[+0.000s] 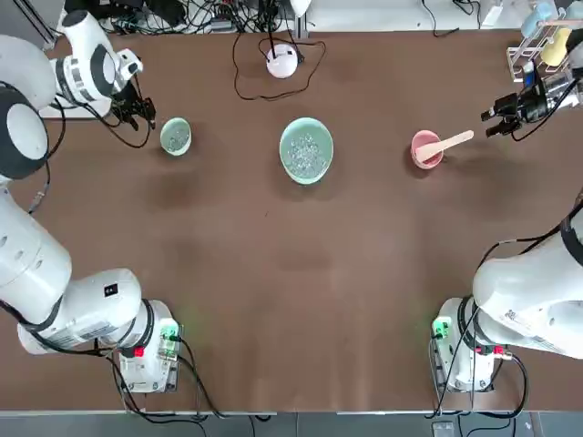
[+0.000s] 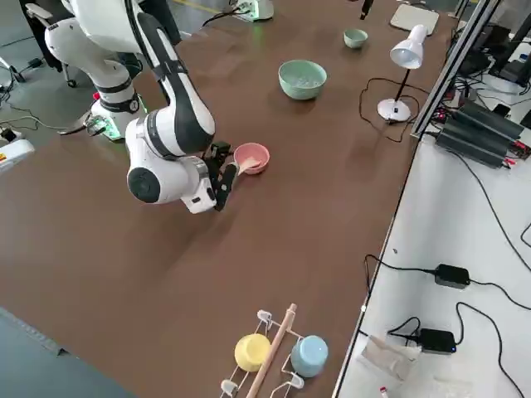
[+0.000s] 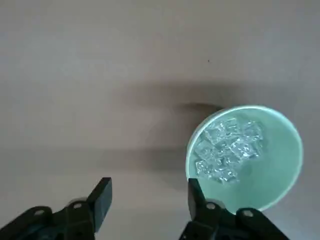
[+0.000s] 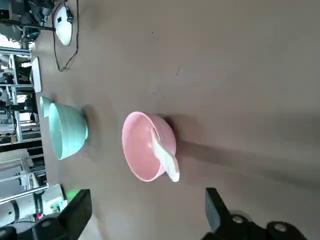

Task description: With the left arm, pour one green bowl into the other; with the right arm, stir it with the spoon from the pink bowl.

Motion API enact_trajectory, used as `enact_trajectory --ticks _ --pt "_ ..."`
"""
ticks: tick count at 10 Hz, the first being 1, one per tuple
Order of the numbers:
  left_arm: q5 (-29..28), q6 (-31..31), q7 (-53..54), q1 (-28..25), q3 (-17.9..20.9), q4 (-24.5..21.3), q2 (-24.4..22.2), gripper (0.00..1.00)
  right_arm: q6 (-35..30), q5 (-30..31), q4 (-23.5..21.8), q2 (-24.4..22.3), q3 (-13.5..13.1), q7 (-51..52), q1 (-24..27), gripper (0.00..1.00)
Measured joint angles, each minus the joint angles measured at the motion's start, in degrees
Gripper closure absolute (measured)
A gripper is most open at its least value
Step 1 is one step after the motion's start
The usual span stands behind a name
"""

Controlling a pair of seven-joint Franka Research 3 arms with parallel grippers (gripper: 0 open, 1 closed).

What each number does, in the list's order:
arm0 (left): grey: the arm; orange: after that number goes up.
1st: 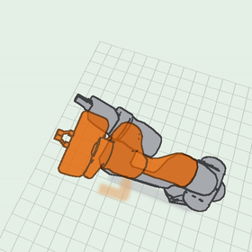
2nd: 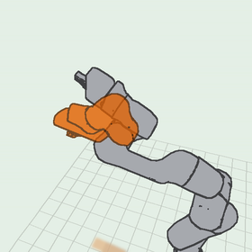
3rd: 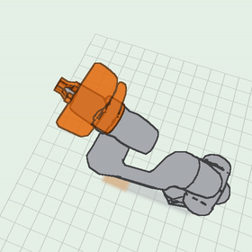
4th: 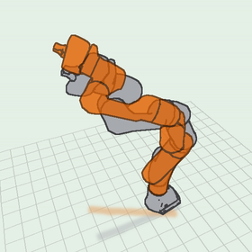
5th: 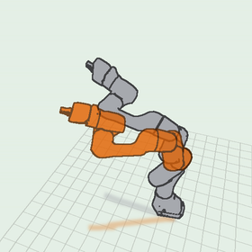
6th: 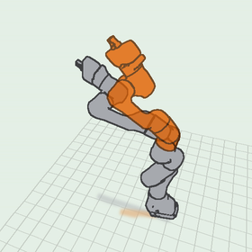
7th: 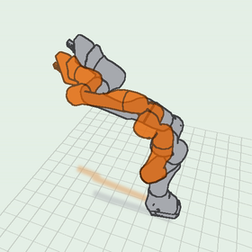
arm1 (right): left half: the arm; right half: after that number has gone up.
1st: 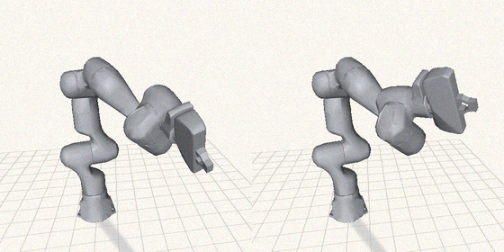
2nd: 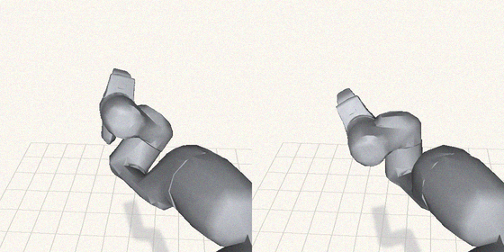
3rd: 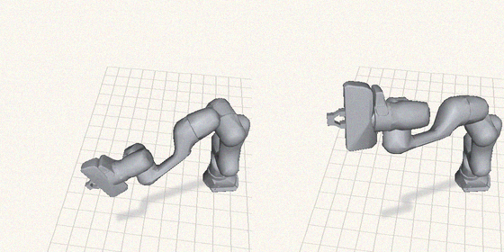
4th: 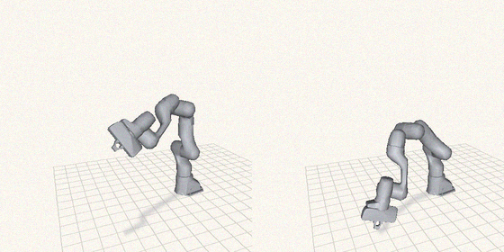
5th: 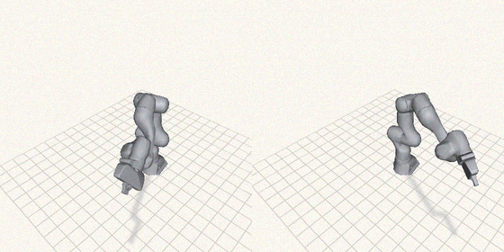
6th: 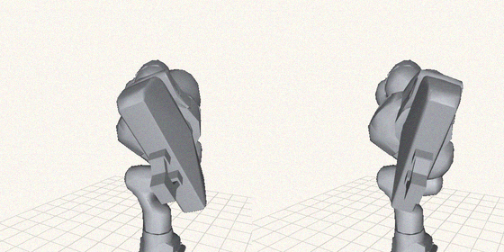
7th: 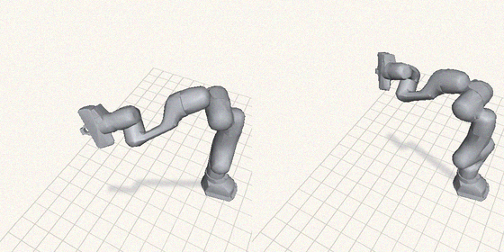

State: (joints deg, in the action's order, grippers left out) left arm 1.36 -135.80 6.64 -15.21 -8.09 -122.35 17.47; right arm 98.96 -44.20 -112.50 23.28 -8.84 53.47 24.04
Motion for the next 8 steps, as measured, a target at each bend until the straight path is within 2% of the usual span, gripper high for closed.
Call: enact_trajectory --ticks 3,6,7,8 --pt "0.0 -3.3 0.2 0.0 -1.7 0.6 3.5 0.33 2.0 0.0 -0.9 0.7 0.3 0.0 -2.5 0.00" --pt "0.0 -5.4 0.2 0.1 -2.9 1.0 4.9 0.34 2.8 0.0 -0.9 1.9 0.3 0.9 -4.8 0.03" --pt "0.0 -6.1 0.2 0.0 -2.9 1.0 5.6 0.36 2.9 0.0 -0.9 2.2 0.3 2.0 -4.8 0.04" --pt "0.0 -6.6 0.2 -0.1 -2.9 1.0 6.4 0.43 3.0 0.0 -0.8 2.7 0.2 3.5 -4.8 0.06"
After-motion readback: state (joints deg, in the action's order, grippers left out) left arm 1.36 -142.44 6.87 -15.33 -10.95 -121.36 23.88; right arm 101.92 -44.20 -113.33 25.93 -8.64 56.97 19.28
